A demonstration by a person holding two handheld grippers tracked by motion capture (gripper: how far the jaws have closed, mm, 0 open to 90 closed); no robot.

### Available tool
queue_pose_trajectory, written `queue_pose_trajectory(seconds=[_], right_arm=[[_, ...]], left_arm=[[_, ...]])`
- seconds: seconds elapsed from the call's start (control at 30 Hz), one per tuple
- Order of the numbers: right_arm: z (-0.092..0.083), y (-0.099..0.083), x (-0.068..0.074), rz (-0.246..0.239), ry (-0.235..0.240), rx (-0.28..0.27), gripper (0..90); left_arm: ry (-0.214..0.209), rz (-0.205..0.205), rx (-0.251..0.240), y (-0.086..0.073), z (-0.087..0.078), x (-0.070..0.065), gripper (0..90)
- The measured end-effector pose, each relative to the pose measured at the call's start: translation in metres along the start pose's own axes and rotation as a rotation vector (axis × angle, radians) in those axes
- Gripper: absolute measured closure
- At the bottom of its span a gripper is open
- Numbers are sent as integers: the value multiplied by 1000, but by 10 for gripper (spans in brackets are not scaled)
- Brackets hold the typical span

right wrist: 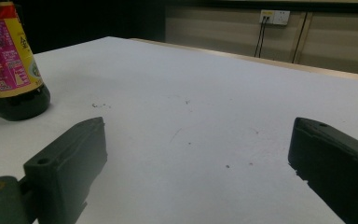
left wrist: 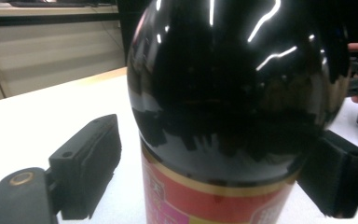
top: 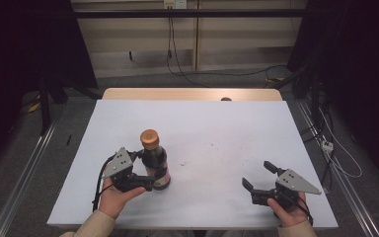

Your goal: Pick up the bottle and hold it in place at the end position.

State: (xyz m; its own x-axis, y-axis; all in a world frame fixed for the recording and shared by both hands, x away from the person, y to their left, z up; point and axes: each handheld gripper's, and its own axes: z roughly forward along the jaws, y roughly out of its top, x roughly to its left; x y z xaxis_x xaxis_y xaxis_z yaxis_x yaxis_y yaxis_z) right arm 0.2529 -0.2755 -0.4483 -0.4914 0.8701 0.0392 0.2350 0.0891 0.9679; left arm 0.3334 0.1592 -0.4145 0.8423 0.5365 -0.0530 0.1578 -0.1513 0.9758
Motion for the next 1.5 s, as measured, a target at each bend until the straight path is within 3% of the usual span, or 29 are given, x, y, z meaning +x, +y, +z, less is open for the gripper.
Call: queue_pose_trajectory(seconds=[0.43, 0.63, 1.17, 1.4, 1.5], right_arm=[[0, 0, 0, 1, -3, -3, 45], [0, 0, 0, 1, -6, -2, 45], [0, 0, -1, 1, -7, -4, 44], [0, 1, 0, -3, -6, -15, 45], [-1, 1, 0, -3, -7, -16, 45]], left_arm=[[13, 20, 4, 2, 7, -5, 221], [-2, 19, 6, 3, 8, -6, 293], [-7, 27, 34, 9, 10, -4, 304], [-7, 50, 50, 15, 19, -5, 305], [-8, 39, 43, 17, 21, -3, 305]])
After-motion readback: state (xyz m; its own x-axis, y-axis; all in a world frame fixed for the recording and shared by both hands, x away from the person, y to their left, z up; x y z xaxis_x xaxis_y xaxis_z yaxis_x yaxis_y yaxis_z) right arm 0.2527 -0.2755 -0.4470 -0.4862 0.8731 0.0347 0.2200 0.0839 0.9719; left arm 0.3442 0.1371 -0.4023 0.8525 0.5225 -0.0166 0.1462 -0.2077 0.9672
